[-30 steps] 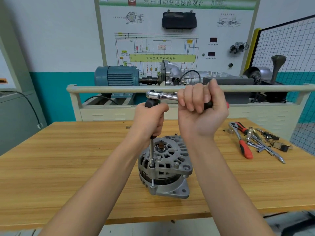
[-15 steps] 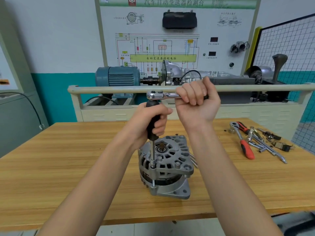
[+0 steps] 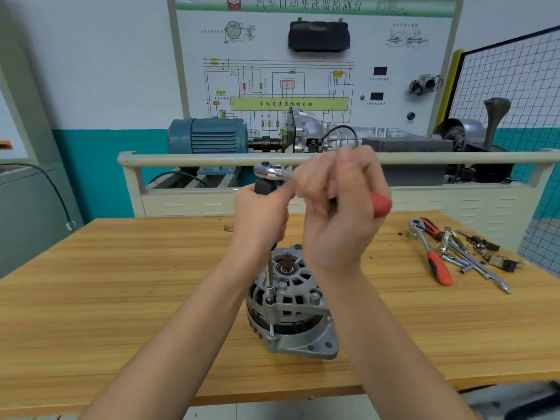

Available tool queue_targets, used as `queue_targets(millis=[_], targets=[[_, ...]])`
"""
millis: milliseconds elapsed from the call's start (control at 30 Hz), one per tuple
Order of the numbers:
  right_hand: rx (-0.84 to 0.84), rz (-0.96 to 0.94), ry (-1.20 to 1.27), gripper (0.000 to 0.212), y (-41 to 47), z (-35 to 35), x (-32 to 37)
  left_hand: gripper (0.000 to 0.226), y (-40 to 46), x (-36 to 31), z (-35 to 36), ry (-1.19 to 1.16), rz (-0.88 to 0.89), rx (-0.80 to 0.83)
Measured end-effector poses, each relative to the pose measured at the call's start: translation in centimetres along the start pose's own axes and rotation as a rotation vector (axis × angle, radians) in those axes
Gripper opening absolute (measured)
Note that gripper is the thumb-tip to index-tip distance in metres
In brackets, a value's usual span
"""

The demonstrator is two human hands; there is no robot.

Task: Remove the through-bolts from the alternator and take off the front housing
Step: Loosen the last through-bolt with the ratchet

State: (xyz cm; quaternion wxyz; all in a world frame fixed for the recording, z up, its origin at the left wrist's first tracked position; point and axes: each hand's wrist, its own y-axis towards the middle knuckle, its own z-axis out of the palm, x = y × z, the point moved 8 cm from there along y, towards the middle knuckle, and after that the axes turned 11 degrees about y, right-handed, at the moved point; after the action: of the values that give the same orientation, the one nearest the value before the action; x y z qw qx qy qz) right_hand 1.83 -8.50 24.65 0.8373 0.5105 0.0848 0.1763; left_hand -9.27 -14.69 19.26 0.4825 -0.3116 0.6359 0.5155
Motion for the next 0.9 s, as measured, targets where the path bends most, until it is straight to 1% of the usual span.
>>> queue_targets(millis=[67, 100, 167, 233, 333, 400, 433, 467, 500, 533, 633, 733, 800, 833, 900], targets=[[0.047, -0.058, -0.101, 0.031, -0.8, 1.2, 0.2, 0.041, -0.3, -0.2, -0.6, 0.04, 0.039, -0.087], [0.05, -0.05, -0.091, 0.031, -0.9, 1.3, 0.2, 0.041, -0.3, -0.2, -0.7, 0.032, 0.05, -0.093], [0.039, -0.005, 0.008, 0.032, -0.4, 0.8, 0.0, 0.041, -0.3, -0.3, -0.6, 0.014, 0.056, -0.056], [-0.019, 0.081, 0.151, 0.039, 0.5, -0.7, -0.3, 0.042, -0.3, -0.4, -0.4, 0.024, 0.067, 0.024], [-0.202, 0.312, 0.438, 0.046, 1.8, -3.7, -2.1, 0.041, -0.2, -0.6, 0.5, -0.025, 0.107, 0.252], [-0.343, 0.458, 0.652, 0.044, 2.0, -5.2, -3.8, 0.039, -0.6, -0.7, 1.5, -0.087, 0.098, 0.491], [-0.399, 0.506, 0.745, 0.043, 2.0, -5.7, -4.6, 0.038, -0.9, -0.7, 2.1, -0.118, 0.078, 0.616], [-0.441, 0.531, 0.813, 0.043, 2.0, -6.0, -5.3, 0.039, -1.2, -0.7, 2.6, -0.143, 0.054, 0.705], [-0.468, 0.536, 0.848, 0.043, 2.0, -6.4, -5.7, 0.041, -1.2, -0.6, 2.9, -0.157, 0.028, 0.748], [-0.481, 0.531, 0.857, 0.042, 2.1, -6.6, -5.9, 0.043, -1.1, -0.4, 3.1, -0.164, 0.0, 0.756], [-0.468, 0.48, 0.777, 0.043, 2.0, -6.6, -5.3, 0.044, -0.7, 0.0, 3.0, -0.158, -0.044, 0.709], [-0.416, 0.4, 0.624, 0.046, 1.8, -5.8, -3.7, 0.047, -0.4, 0.0, 2.3, -0.094, -0.005, 0.547], [-0.336, 0.33, 0.461, 0.049, 1.4, -4.7, -2.3, 0.05, -0.2, 0.0, 1.6, -0.052, 0.003, 0.392], [-0.27, 0.269, 0.356, 0.047, 1.1, -3.8, -1.5, 0.05, -0.1, 0.0, 1.3, -0.041, -0.002, 0.316], [-0.123, 0.082, 0.121, 0.036, 0.2, -1.6, 0.2, 0.05, -0.1, 0.1, 0.9, -0.026, -0.015, 0.188]])
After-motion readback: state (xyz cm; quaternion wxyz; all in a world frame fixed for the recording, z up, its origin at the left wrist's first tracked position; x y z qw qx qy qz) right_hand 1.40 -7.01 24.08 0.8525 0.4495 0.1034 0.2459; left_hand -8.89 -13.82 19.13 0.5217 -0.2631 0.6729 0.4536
